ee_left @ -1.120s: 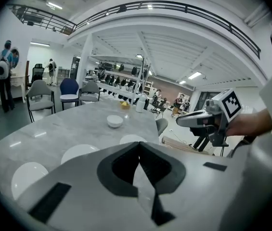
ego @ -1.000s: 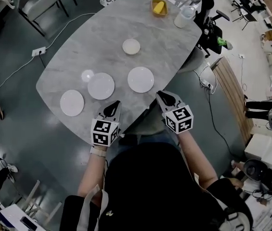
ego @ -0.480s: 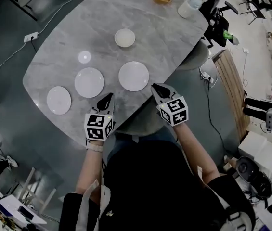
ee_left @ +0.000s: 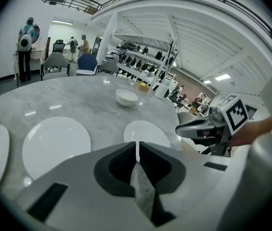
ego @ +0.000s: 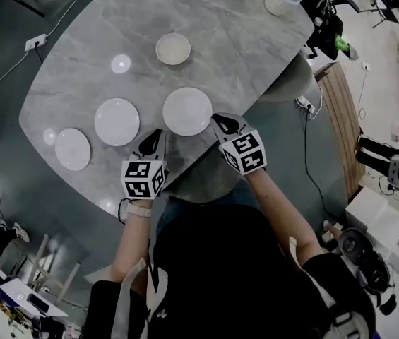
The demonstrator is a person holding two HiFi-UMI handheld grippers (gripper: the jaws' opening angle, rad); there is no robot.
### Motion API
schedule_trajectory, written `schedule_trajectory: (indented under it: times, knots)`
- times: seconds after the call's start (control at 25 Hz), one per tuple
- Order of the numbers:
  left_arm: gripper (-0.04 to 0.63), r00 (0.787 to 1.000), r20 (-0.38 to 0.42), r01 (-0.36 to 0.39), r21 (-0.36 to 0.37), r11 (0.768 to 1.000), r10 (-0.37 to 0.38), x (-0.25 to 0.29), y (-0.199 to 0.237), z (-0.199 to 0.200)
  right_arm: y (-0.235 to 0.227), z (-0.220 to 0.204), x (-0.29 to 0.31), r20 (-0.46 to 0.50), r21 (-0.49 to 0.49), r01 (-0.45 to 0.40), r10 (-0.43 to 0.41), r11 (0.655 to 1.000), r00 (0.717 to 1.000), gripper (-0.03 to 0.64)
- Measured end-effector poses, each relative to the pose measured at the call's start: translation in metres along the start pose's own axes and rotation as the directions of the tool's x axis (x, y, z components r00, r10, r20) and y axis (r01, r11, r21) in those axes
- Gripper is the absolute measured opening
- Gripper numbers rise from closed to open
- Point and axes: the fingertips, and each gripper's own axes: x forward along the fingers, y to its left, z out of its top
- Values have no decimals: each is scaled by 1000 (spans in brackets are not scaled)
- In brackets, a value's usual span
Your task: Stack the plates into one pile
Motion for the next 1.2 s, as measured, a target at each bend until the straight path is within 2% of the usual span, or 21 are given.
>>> schedule_trajectory:
  times: [0.12,0.28,0.56,0.68,0.88,1.2]
  knots:
    - [18,999,-23,-26,-15,1000,25,14,3,-6,-8,-2,14,-15,3,-15,15,1000,1000,20]
    - [69,998,-57,-43,-33,999,41,29,6,-10,-11,-7,31,-46,-2,-40,40,999,998,20]
    - [205,995,-92,-59,-134,989,47,55,15,-14,-17,-15,50,-55,17,-68,69,998,996,18]
    - [218,994,-104,-56,-159,986,39,63,15,-16,-12,-14,55,-48,6,-86,86,996,995,18]
    - [224,992,-128,-42,-167,985,20,72,10,-20,-5,-12,61,-53,-66,-96,93,993,994,18]
    - [224,992,-129,-40,-160,986,20,74,9,-22,-7,-12,66,-25,-50,-111,109,993,994,17]
